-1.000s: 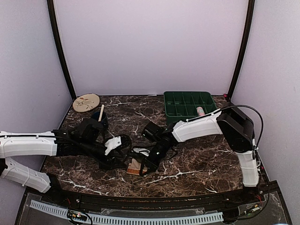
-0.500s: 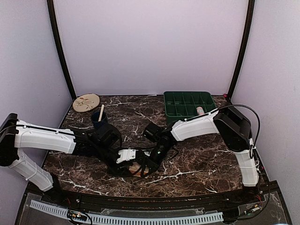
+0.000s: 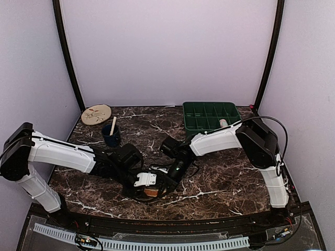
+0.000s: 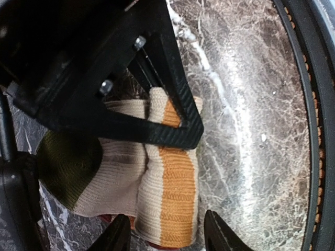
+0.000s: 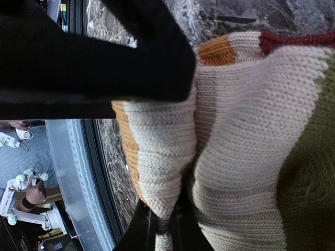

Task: Roll the socks
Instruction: Roll the sock at the center of the board.

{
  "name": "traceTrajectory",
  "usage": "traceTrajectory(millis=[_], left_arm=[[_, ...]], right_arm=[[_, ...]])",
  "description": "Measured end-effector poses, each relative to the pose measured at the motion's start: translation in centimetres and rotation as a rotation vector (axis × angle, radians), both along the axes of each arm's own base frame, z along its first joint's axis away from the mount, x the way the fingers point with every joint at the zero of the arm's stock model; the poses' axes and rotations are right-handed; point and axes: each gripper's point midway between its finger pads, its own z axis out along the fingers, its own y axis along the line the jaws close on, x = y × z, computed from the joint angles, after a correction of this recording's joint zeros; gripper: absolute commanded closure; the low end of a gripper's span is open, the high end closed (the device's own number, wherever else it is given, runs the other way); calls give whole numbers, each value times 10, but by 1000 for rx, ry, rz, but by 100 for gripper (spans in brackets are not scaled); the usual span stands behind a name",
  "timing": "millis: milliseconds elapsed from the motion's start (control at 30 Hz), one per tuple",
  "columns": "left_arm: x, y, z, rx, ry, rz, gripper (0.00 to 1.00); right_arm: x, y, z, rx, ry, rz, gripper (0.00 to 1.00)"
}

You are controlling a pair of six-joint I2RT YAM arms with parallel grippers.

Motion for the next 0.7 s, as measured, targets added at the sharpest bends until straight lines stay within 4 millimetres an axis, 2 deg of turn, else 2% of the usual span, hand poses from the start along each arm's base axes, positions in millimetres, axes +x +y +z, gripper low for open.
traceTrajectory(millis=[300,700], left_arm=[[9,-6,-8,32,-24,-20,53],[5,-12,-12,60,28,-52,76]], right_arm=[[0,0,0,0,27,5,100],[2,-1,0,-9,39,2,100]])
